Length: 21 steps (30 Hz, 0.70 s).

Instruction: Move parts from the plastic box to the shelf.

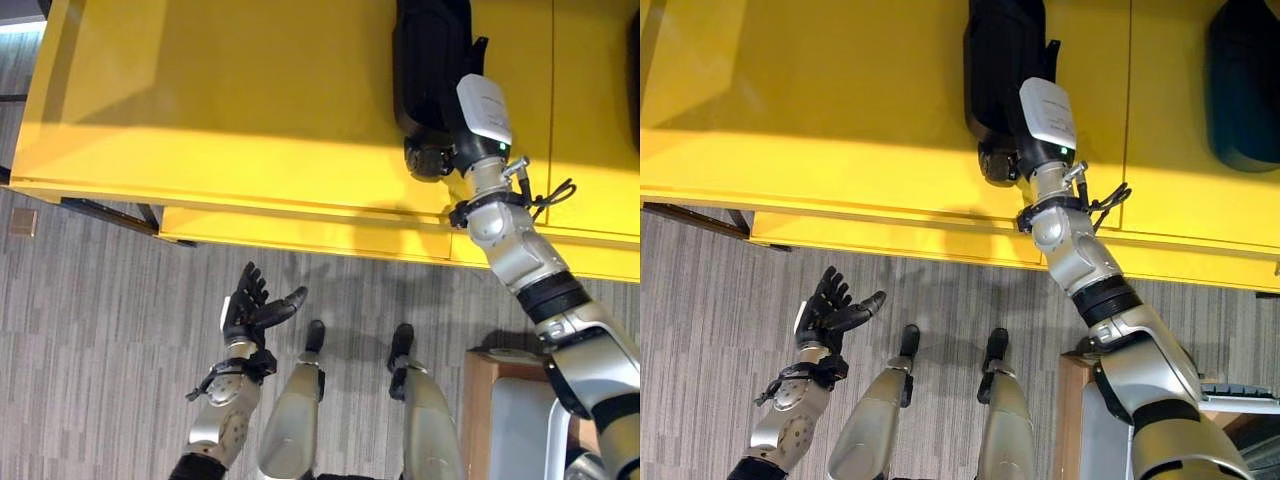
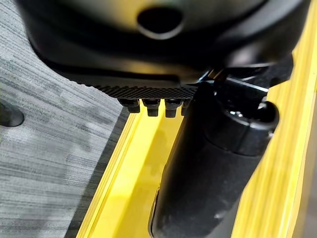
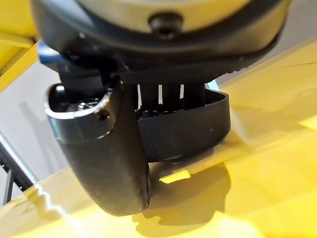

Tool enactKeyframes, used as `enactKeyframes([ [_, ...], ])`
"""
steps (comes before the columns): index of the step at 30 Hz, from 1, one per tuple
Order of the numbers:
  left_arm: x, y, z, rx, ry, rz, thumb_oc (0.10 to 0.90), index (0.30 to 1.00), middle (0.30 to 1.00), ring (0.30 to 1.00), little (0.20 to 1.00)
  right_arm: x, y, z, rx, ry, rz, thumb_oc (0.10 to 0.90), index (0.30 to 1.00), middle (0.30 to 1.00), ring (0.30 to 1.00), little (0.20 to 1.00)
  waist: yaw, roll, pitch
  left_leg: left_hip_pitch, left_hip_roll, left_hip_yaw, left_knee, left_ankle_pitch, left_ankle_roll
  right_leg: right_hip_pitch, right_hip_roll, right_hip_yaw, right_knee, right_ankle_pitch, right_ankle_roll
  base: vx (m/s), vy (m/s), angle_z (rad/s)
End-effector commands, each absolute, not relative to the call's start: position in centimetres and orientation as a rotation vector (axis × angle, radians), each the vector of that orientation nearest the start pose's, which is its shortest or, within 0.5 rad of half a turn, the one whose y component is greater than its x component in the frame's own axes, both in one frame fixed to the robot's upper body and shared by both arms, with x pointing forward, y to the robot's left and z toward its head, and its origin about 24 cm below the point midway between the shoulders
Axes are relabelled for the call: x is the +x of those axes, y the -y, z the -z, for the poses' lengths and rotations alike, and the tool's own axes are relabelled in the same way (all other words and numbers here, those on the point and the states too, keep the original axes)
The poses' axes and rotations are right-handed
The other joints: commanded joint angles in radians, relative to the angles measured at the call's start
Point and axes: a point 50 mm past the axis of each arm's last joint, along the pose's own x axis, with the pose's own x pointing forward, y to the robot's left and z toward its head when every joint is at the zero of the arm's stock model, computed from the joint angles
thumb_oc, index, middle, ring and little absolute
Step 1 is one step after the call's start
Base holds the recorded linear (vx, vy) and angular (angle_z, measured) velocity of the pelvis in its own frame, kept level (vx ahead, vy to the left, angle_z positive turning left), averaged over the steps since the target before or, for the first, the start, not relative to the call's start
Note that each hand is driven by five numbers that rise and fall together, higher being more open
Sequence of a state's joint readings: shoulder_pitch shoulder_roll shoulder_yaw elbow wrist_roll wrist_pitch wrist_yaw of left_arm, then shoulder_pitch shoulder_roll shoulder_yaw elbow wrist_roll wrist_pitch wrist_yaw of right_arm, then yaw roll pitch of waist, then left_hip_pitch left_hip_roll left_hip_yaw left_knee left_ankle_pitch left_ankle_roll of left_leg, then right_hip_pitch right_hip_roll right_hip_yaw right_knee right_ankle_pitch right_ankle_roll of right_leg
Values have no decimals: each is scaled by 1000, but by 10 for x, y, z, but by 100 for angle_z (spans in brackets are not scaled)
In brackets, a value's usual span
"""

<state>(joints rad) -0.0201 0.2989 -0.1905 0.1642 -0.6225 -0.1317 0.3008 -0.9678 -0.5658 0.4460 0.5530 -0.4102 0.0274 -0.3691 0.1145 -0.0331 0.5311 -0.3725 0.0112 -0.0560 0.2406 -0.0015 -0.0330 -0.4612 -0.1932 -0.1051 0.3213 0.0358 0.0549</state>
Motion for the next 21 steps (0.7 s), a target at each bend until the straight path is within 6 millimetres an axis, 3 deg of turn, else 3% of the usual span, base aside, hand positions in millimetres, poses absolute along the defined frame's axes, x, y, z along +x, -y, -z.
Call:
enactKeyframes([
  [1,247,-197,-45,-323,55,-228,900,1000,1000,1000,1000,383,252,-213,-1203,261,471,400,300,300,300,300,-42,12,-11,26,76,13,85,-94,-22,64,-42,7,4,-3,32,-11,-4,-4],
  [15,245,-200,-44,-320,55,-235,900,1000,1000,1000,1000,377,262,-204,-1241,233,467,400,300,300,300,300,-45,6,-11,35,77,13,78,-93,-23,71,-39,11,1,-2,34,0,0,0],
  [21,244,-200,-44,-323,58,-234,900,1000,1000,1000,1000,376,265,-210,-1299,240,452,400,300,300,300,300,-44,2,-11,33,78,16,78,-91,-23,71,-39,10,0,0,35,0,0,0],
])
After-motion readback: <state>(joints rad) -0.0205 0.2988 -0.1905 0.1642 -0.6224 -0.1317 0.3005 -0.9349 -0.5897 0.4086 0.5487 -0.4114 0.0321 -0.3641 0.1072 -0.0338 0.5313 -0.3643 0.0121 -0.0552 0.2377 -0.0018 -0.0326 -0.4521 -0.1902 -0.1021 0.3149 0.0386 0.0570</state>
